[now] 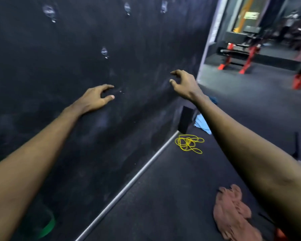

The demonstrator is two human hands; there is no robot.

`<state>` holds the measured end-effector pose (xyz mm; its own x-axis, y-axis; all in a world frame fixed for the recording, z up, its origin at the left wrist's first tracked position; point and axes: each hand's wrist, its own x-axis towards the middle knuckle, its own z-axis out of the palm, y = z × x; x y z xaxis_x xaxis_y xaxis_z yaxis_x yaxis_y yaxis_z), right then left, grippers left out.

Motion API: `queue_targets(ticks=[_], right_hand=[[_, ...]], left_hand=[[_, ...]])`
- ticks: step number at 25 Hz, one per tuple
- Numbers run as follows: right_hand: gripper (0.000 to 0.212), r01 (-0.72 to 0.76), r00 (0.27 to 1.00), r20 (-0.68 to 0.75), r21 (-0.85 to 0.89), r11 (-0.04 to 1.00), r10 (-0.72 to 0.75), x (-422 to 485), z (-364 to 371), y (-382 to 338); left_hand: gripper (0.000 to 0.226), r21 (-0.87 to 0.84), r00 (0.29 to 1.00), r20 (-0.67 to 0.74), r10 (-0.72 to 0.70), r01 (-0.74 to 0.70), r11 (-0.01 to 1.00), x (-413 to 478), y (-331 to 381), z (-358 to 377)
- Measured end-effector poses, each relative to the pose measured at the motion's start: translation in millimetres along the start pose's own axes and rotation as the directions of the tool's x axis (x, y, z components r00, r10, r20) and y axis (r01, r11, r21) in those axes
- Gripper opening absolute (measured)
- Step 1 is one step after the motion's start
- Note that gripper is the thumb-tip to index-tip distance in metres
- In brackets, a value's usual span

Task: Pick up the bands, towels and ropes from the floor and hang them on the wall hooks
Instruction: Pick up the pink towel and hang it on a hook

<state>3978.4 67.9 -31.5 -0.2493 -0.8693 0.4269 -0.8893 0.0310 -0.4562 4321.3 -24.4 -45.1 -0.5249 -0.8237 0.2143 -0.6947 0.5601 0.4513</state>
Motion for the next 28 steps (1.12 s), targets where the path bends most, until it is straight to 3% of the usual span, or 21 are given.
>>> queue_targets(ticks=[7,17,23,28], right_hand=[[0.053,-0.377,0.926,-0.004,-0.097,0.921,0.379,-60.8,-55.9,118.5],[0.059,-0.615,0.783,-0.002,-0.146,0.775,0.622,-120.0,-71.3,294.8],[0.058,-0.803,0.575,0.093,-0.129,0.582,0.813,-196.3,-46.7,422.0],[0.057,-0.912,0.368,0.170,-0.127,0.391,0.914,-248.1,-13.7,507.9]], left_hand=[[0.060,-0.153,0.970,0.195,0.142,-0.113,0.982,77.9,60.6,107.7],[0.062,-0.150,0.888,0.409,0.209,-0.161,0.975,167.6,152.9,275.1],[0.059,-0.214,0.783,0.557,0.277,-0.187,0.959,188.6,229.8,415.4],[0.052,-0.290,0.645,0.690,0.328,-0.170,0.942,210.8,271.7,540.4]])
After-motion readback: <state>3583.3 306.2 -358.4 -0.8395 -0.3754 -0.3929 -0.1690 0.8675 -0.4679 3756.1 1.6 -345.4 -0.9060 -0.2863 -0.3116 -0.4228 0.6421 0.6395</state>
